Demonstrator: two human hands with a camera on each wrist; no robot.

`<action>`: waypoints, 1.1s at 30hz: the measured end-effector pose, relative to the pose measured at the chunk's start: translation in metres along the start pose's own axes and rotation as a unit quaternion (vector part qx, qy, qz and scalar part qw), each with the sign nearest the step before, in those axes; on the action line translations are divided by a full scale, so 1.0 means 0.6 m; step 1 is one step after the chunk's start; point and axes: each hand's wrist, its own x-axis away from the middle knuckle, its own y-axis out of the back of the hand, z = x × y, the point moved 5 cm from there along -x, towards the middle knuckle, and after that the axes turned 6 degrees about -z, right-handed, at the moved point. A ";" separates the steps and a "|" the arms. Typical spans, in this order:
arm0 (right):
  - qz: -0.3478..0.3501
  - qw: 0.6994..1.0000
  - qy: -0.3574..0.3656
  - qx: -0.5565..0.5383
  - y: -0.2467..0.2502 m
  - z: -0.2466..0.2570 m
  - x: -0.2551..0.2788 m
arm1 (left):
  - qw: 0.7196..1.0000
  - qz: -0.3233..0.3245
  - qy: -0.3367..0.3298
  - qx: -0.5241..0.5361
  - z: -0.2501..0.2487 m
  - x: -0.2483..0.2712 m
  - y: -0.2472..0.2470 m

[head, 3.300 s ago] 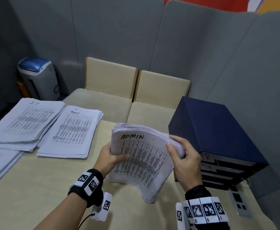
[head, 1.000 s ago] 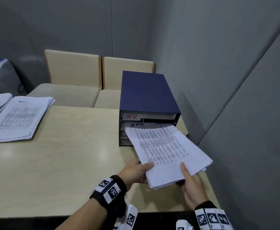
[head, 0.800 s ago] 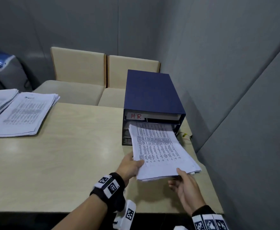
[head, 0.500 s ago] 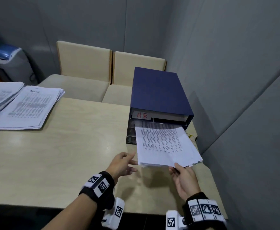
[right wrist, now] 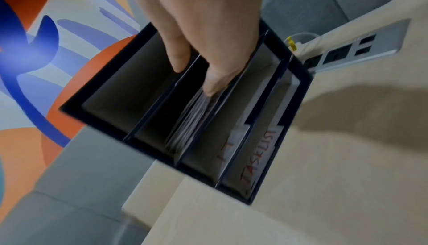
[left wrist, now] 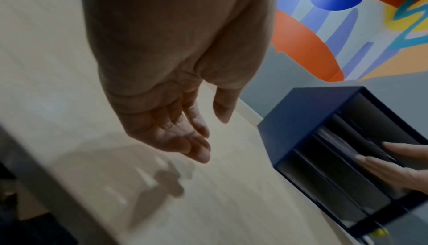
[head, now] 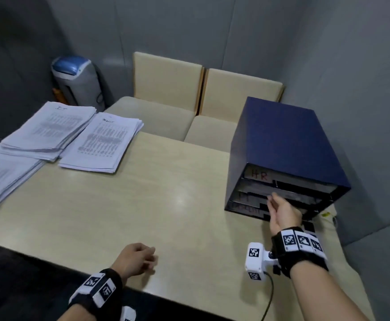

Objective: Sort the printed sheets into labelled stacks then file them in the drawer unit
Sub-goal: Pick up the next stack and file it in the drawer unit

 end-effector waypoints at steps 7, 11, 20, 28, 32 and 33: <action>0.091 0.968 0.051 0.230 -0.091 -0.175 0.119 | 0.999 -0.035 -0.008 0.014 -0.036 -0.091 0.156; 0.260 0.896 -0.044 0.357 -0.203 -0.280 0.199 | 0.997 -0.054 -0.052 -0.026 -0.098 -0.139 0.256; 0.390 0.743 0.006 0.543 -0.454 -0.394 0.277 | 0.948 -0.159 -0.130 -0.245 -0.254 -0.254 0.471; 0.347 0.761 0.009 0.548 -0.656 -0.514 0.176 | 0.905 -0.208 -0.175 -0.326 -0.392 -0.415 0.514; 0.316 0.816 -0.061 0.480 -0.745 -0.579 0.121 | 0.905 -0.214 -0.193 -0.313 -0.452 -0.516 0.502; 0.303 0.833 -0.079 0.456 -0.763 -0.595 0.110 | 0.903 -0.214 -0.196 -0.317 -0.464 -0.542 0.498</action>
